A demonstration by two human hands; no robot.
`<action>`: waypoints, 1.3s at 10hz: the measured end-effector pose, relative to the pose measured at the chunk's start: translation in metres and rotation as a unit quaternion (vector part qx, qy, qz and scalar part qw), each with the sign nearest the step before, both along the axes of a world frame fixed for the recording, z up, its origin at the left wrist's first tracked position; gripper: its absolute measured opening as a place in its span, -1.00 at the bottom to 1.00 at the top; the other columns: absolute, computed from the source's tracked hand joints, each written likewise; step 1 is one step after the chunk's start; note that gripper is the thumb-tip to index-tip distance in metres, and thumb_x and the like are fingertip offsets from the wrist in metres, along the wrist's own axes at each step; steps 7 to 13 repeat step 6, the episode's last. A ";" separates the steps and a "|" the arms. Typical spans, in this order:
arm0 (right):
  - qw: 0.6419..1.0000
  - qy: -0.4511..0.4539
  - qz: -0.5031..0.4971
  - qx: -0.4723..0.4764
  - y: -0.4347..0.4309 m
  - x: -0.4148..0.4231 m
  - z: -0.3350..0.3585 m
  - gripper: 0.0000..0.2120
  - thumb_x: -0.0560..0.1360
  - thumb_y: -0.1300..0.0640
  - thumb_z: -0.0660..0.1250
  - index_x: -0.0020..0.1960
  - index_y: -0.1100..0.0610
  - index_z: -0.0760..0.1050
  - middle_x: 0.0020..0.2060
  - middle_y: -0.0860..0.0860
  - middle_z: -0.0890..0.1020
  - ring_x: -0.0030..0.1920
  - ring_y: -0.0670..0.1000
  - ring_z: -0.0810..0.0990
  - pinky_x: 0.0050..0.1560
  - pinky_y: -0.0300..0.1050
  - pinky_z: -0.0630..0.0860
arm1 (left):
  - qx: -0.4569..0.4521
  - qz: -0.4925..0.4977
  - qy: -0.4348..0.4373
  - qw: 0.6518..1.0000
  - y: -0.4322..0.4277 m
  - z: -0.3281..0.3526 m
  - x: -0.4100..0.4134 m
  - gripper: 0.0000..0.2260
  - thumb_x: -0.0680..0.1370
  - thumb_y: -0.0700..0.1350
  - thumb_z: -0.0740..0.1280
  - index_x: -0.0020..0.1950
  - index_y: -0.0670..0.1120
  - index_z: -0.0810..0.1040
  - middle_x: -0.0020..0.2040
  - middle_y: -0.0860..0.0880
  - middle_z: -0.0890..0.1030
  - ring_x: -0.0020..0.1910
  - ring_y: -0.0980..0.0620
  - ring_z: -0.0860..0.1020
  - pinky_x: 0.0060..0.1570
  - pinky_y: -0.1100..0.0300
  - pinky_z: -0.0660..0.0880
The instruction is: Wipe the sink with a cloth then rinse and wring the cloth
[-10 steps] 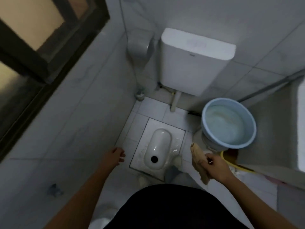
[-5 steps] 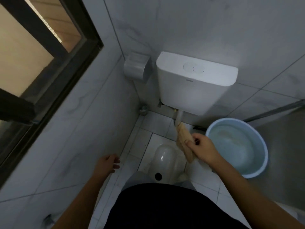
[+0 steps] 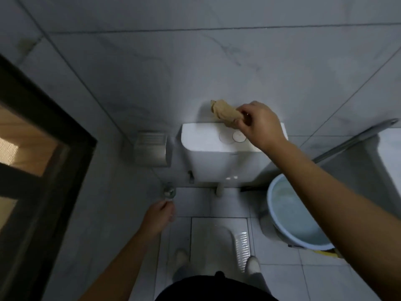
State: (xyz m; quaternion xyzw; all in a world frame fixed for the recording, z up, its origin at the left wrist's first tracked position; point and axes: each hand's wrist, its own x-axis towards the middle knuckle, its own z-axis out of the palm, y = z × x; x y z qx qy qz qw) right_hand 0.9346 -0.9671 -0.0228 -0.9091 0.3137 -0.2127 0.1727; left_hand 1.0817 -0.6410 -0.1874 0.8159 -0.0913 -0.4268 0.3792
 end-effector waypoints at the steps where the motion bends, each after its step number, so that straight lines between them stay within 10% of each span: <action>1: 0.997 0.075 -0.009 -0.007 0.002 0.024 -0.022 -0.72 0.52 0.04 0.34 0.19 0.09 0.61 0.00 0.15 0.62 0.03 0.22 0.54 0.01 0.07 0.50 | 0.003 -0.016 0.007 1.000 -0.002 -0.011 0.021 -0.76 0.62 -0.21 0.26 -0.18 -0.20 0.64 -0.24 -0.15 0.69 -0.25 -0.10 0.62 -0.05 -0.02 0.57; 5: 0.973 0.194 0.069 0.108 0.018 0.009 -0.062 -0.55 0.52 0.11 0.34 0.39 0.17 0.48 0.36 0.15 0.48 0.36 0.21 0.41 0.34 0.09 0.42 | 0.037 0.014 0.001 0.999 0.015 -0.027 0.016 -0.76 0.64 -0.12 0.28 -0.16 -0.12 0.66 -0.19 -0.14 0.74 -0.42 0.06 0.65 -0.43 0.24 0.43; 13: 0.973 0.168 0.083 0.136 0.016 0.002 -0.060 -0.58 0.52 0.14 0.33 0.37 0.16 0.48 0.33 0.13 0.52 0.33 0.18 0.44 0.29 0.04 0.44 | 0.020 0.041 -0.004 0.999 0.010 -0.018 -0.003 -0.76 0.64 -0.13 0.27 -0.16 -0.12 0.64 -0.21 -0.11 0.73 -0.40 0.05 0.63 -0.39 0.23 0.45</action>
